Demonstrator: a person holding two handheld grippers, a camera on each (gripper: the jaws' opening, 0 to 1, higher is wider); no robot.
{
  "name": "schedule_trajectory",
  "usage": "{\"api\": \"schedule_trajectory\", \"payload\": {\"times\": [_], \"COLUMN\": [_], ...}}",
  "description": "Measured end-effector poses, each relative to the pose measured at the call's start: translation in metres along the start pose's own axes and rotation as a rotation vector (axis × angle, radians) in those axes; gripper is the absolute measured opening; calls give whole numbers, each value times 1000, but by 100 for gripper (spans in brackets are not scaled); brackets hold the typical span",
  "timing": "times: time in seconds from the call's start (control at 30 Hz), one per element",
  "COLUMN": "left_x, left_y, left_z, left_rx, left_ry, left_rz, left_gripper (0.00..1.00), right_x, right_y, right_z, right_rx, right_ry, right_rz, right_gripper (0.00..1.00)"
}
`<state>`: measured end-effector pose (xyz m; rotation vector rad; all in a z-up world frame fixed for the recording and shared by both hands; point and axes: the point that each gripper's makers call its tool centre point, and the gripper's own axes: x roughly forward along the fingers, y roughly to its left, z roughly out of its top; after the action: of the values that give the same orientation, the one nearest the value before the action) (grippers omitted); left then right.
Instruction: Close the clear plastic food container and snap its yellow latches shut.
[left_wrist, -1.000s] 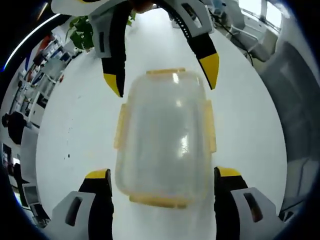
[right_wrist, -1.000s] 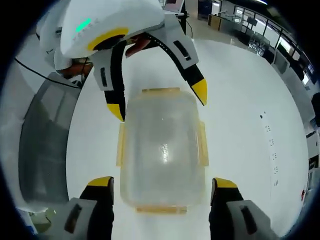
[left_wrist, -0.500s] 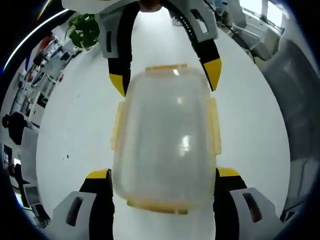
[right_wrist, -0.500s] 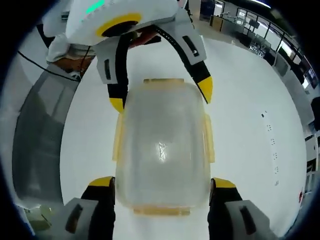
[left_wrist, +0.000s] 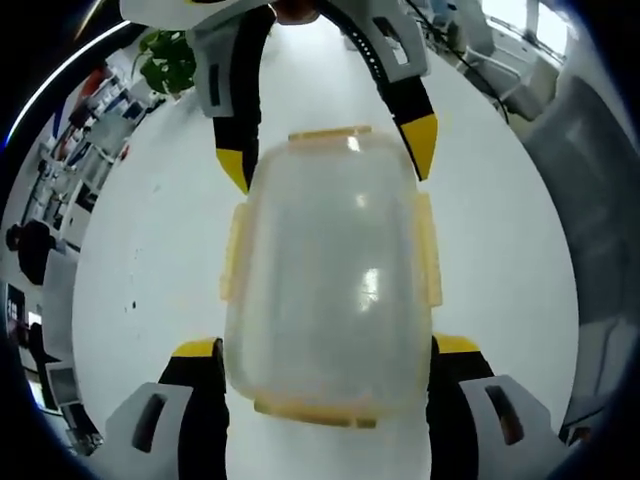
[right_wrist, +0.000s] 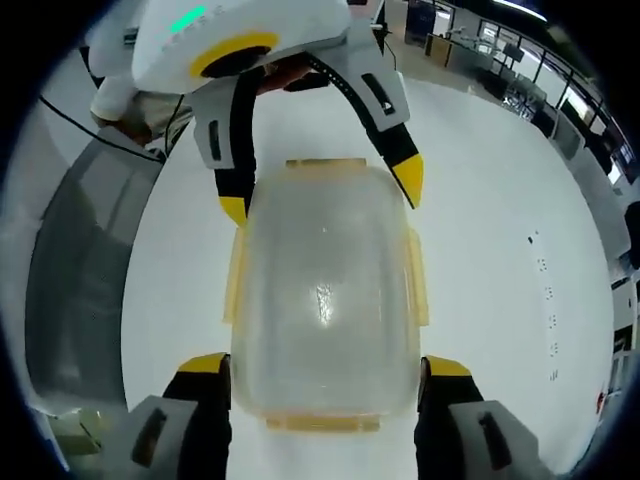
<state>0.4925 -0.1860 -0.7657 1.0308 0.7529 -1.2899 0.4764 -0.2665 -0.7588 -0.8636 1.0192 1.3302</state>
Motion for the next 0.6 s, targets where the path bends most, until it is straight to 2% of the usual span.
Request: {"api": "schedule_trajectory", "payload": {"times": [0.6], "left_x": [-13], "left_y": [-7], "left_z": [-30], "left_rx": [-37], "left_ry": [24], "left_rz": [22], "left_gripper": [81], "right_x": [11], "right_y": [7], "right_z": [31], "right_rx": [-41], "right_ry": [-8], "right_rz": [18], "right_gripper": [75]}}
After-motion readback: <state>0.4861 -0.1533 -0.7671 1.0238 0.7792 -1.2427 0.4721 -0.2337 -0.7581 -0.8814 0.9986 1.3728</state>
